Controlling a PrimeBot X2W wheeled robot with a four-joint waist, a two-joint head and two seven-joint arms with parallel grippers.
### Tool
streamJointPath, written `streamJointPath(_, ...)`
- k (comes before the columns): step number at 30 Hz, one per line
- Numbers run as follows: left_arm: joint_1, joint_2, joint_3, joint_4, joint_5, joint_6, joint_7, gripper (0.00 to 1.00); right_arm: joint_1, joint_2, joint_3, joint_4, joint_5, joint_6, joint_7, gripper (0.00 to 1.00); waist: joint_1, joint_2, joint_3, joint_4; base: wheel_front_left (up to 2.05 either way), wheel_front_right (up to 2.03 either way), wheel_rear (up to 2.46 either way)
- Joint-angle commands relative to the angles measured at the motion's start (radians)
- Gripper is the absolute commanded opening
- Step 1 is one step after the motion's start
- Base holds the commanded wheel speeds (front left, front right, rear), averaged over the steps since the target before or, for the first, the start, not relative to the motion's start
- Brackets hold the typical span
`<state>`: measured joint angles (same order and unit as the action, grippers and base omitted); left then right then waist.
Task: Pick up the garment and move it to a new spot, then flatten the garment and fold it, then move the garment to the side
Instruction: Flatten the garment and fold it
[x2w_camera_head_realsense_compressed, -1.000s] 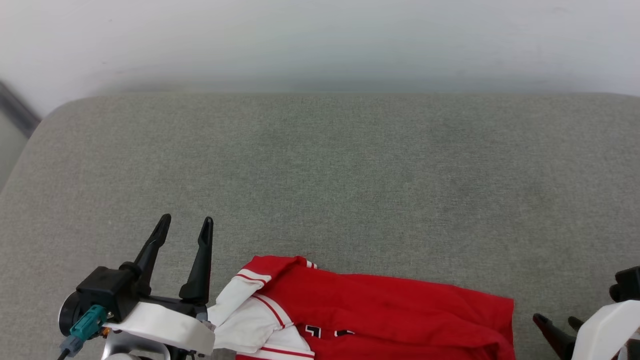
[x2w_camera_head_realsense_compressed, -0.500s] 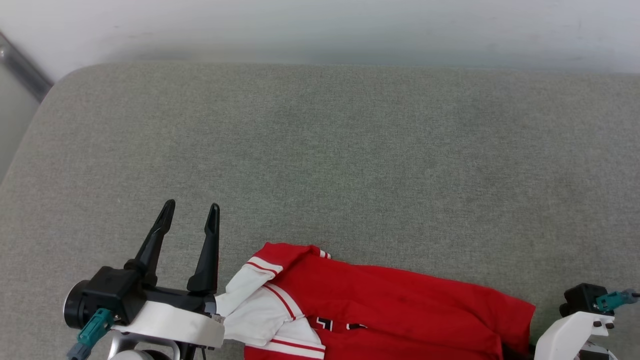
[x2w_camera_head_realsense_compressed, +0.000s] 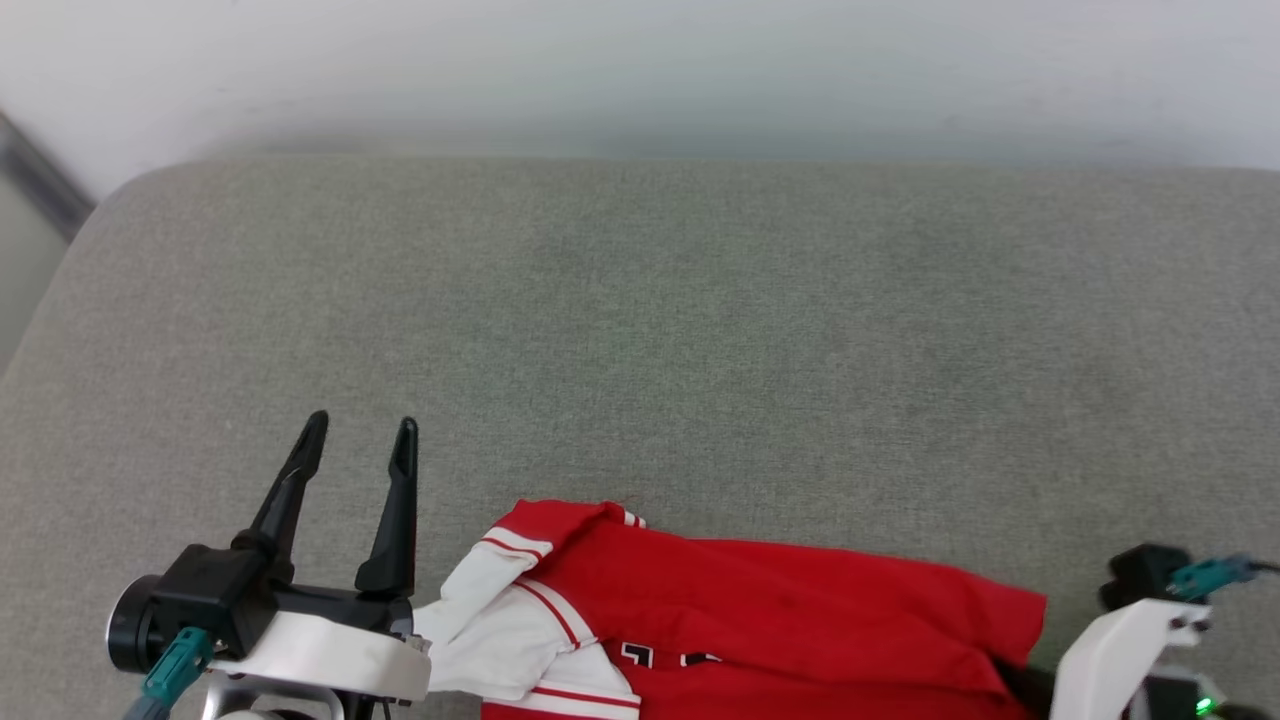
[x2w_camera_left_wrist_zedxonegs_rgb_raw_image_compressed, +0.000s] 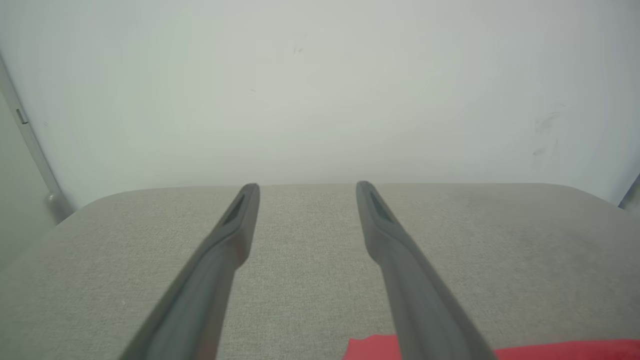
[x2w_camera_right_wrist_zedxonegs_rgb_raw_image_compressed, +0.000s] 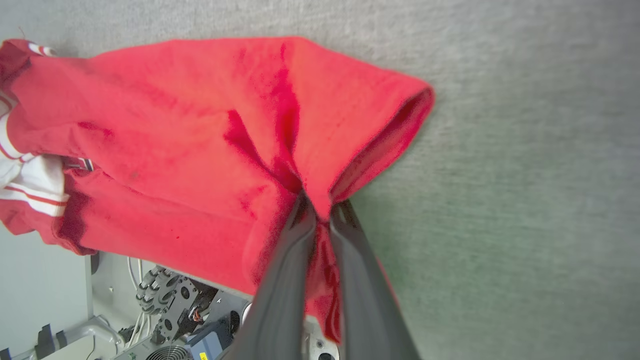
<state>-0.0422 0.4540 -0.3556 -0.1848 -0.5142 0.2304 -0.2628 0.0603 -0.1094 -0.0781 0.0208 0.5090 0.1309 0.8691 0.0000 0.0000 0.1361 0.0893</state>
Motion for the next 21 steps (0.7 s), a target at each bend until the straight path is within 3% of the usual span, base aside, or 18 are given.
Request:
streamJointPath(1, 0.017, 0.000, 0.008, -0.003, 0.007, 0.005, -0.002, 1.00, -0.027, -0.026, -0.018, -0.009, -0.004, 0.000, 0.000, 0.00, 0.0000, 0.0000, -0.015, -0.013, 0.00, 0.00, 0.00)
streamJointPath(8, 0.038, 0.004, 0.014, -0.015, 0.019, 0.008, -0.002, 1.00, -0.063, -0.055, -0.135, -0.008, -0.034, 0.000, 0.024, 0.00, 0.0000, 0.0000, -0.043, -0.038, 0.00, 0.00, 0.00)
streamJointPath(16, 0.050, -0.007, 0.002, -0.017, 0.024, 0.012, -0.002, 1.00, -0.074, -0.028, -0.367, -0.038, -0.091, 0.000, 0.086, 0.00, 0.0000, 0.0000, -0.053, -0.075, 0.00, 0.00, 0.00)
streamJointPath(21, 0.049, 0.000, 0.000, -0.021, 0.026, 0.014, 0.001, 1.00, -0.095, 0.018, -0.429, -0.051, -0.048, 0.000, 0.168, 0.00, 0.0000, 0.0000, -0.050, -0.104, 0.00, 0.00, 0.00)
